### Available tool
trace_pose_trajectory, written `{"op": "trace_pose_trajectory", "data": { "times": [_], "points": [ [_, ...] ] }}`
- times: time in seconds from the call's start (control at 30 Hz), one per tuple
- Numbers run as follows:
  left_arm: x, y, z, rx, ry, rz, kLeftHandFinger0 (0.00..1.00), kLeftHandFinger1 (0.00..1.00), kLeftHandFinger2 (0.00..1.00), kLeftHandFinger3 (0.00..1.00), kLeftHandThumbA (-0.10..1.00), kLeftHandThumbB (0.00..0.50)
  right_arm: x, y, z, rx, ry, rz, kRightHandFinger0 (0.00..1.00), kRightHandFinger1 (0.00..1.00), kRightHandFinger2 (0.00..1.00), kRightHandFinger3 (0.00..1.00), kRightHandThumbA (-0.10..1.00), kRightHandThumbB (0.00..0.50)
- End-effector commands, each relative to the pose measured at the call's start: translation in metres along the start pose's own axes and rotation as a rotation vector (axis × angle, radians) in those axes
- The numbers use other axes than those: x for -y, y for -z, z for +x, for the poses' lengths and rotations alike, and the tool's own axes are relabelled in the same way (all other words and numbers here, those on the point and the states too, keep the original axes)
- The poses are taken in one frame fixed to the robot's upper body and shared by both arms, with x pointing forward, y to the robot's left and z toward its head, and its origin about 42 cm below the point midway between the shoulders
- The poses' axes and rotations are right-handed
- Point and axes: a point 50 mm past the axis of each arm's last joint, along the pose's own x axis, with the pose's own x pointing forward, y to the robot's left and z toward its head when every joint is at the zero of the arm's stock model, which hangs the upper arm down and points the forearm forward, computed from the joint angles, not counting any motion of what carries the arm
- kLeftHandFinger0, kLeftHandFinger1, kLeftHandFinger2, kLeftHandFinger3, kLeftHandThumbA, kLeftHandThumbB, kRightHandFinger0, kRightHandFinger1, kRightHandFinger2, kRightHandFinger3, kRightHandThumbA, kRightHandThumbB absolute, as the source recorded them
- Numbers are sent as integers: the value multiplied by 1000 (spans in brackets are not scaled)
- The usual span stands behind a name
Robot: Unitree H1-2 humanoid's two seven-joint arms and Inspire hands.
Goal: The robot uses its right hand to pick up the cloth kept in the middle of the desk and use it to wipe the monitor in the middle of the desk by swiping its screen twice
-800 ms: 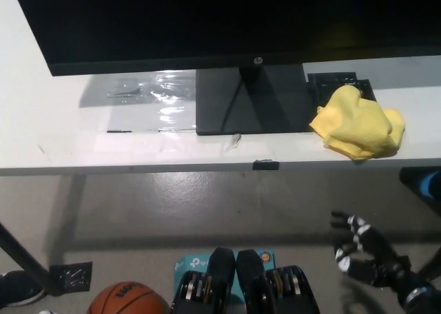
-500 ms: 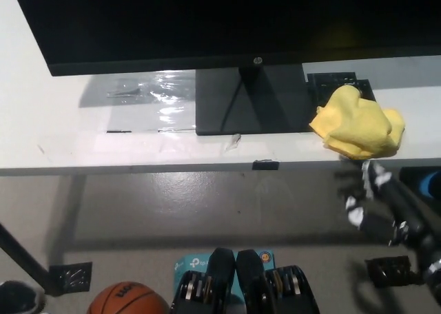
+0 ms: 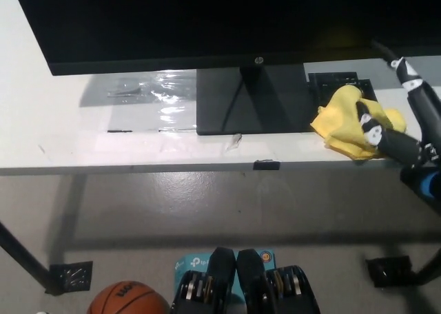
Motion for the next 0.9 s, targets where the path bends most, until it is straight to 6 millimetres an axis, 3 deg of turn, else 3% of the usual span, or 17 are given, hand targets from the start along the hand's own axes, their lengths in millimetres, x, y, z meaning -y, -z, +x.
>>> {"op": "trace_pose_trajectory", "data": {
  "times": [0.0, 0.23, 0.43, 0.63, 0.77, 0.87],
  "points": [
    [-7, -2, -2, 15, -1, 1, 809, 650, 7, 19, 534, 500, 13, -1, 22, 10, 55, -143, 1000, 1000, 1000, 1000, 394, 284],
    [-9, -2, -7, 19, -9, -9, 841, 677, 26, 3, 531, 500, 1, 26, 56, -72, 3, -236, 1000, 1000, 1000, 1000, 429, 324],
    [-18, -6, -7, 30, -21, 5, 807, 659, 4, 2, 538, 500, -13, 43, 77, -118, -27, -245, 1000, 1000, 1000, 1000, 418, 315],
    [-24, -8, -5, 36, -26, -1, 802, 657, 20, 14, 536, 500, -29, 54, 77, -153, -56, -219, 1000, 1000, 1000, 1000, 450, 325],
    [-28, -10, -4, 36, -36, -1, 809, 664, 7, 0, 556, 500, -39, 66, 67, -196, -82, -226, 1000, 1000, 1000, 1000, 360, 321],
    [-32, -10, -4, 42, -42, -2, 791, 651, 0, 0, 555, 500, -41, 67, 64, -200, -89, -218, 1000, 1000, 1000, 1000, 375, 335]
  ]
}}
